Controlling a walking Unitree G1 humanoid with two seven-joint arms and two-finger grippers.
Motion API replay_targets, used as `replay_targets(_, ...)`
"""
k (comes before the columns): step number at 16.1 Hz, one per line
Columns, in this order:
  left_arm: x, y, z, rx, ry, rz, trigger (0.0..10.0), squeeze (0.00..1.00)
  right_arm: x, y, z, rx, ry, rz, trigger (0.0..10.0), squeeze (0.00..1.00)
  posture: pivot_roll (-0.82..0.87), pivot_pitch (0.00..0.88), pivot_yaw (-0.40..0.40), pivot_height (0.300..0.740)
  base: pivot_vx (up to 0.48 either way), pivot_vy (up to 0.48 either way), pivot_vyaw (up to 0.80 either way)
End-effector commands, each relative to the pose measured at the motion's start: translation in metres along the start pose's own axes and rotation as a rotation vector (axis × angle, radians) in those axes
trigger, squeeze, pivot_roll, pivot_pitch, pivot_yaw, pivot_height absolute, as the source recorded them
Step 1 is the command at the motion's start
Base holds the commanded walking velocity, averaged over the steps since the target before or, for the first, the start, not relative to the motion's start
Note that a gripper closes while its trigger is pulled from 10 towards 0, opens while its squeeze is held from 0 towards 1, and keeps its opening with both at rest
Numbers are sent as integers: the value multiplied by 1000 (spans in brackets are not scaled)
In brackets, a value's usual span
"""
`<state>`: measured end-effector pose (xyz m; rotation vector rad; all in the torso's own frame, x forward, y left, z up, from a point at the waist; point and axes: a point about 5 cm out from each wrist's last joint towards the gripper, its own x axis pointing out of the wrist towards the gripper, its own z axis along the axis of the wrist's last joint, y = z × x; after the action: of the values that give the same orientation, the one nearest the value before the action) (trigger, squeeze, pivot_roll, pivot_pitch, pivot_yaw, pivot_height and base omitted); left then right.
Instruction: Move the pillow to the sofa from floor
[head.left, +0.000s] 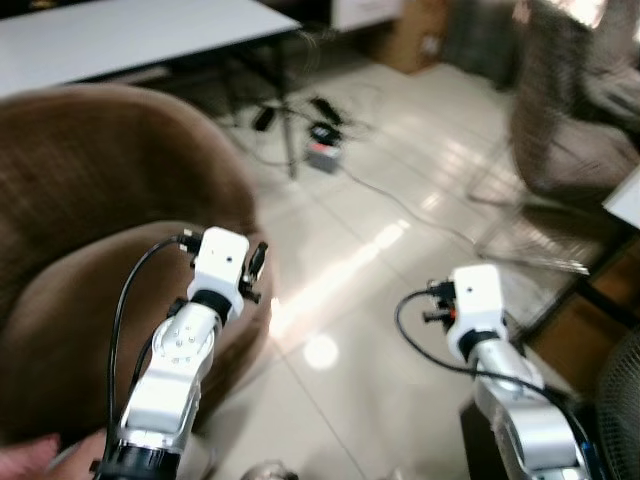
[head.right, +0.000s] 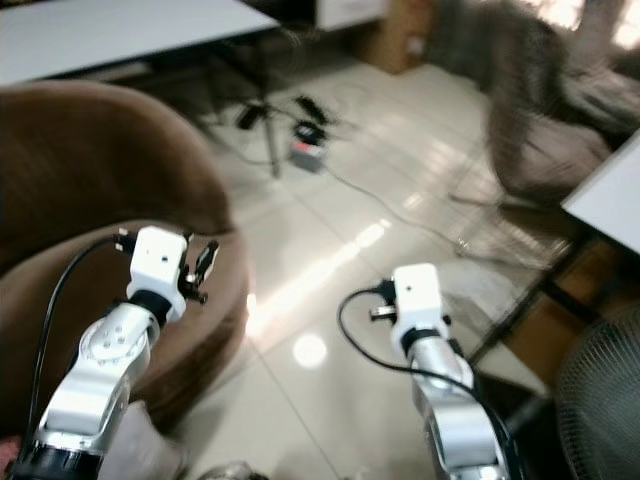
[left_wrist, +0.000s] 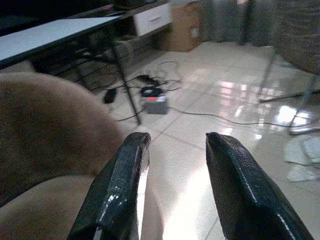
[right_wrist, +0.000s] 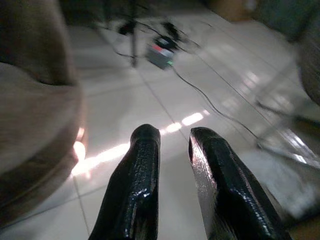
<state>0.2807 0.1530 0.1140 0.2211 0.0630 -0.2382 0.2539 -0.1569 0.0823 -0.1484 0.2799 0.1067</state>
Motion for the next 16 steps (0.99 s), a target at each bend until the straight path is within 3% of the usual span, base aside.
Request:
replay_targets(1, 0, 1, 1, 4, -3, 0, 10000, 0, 1, 0, 3, -20, -19, 15, 10000, 0, -33, 7, 29, 727, 0, -352, 800)
replay_targets(16, -2, 9, 7, -25, -58, 65, 10000, 0, 1, 2, 4, -52, -44, 52, 10000, 0, -29, 0, 18, 727, 0, 0, 800)
